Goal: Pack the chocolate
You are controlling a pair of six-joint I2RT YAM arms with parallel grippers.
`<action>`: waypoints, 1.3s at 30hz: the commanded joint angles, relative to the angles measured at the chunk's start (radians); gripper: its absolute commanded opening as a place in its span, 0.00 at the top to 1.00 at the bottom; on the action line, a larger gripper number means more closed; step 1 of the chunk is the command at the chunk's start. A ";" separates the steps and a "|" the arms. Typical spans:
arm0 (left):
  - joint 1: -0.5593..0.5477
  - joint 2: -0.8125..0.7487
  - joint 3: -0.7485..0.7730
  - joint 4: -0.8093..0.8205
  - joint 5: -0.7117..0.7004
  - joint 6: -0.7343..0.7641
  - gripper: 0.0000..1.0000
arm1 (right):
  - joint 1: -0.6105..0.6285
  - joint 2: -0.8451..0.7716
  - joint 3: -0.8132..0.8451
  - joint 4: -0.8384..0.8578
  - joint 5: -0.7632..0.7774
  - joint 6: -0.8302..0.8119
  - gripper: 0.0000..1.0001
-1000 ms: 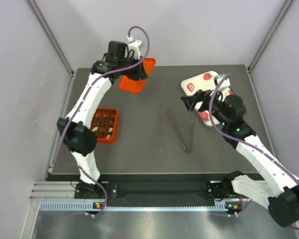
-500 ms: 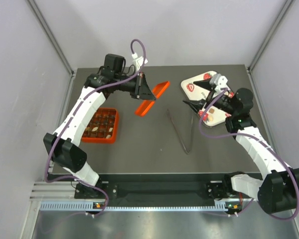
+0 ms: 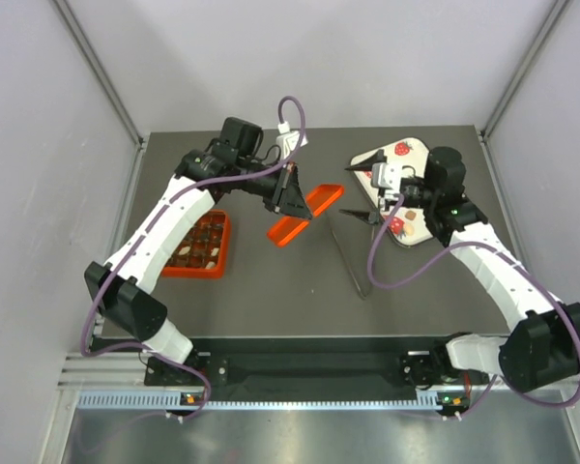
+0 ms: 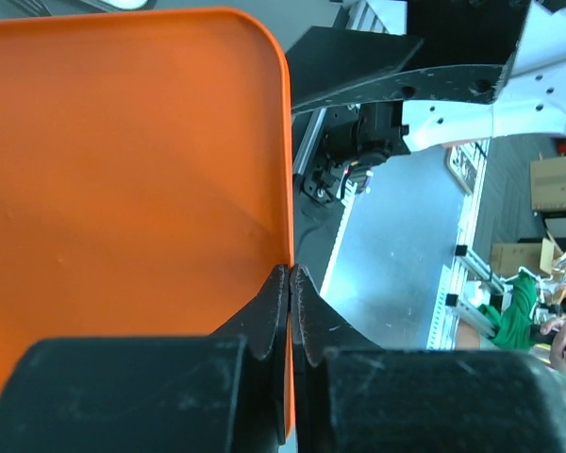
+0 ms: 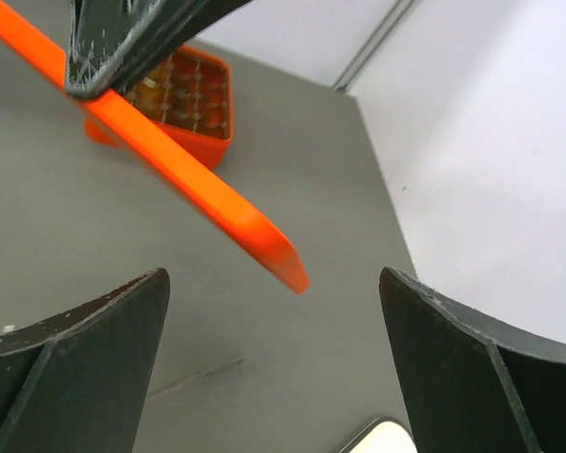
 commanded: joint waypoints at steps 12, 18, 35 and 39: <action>-0.088 0.024 0.064 -0.144 -0.047 0.243 1.00 | 0.123 0.084 0.081 -0.271 -0.100 -0.312 0.33; -0.088 0.049 0.141 -0.114 -0.269 0.232 1.00 | 0.140 0.098 0.080 -0.268 -0.115 -0.212 0.88; 0.286 -0.065 0.290 0.202 -0.577 -0.098 0.15 | 0.158 0.144 0.067 0.360 0.083 0.836 1.00; 0.469 -0.118 0.217 0.188 -0.517 -0.136 0.16 | 0.175 0.241 0.153 0.355 0.187 1.090 1.00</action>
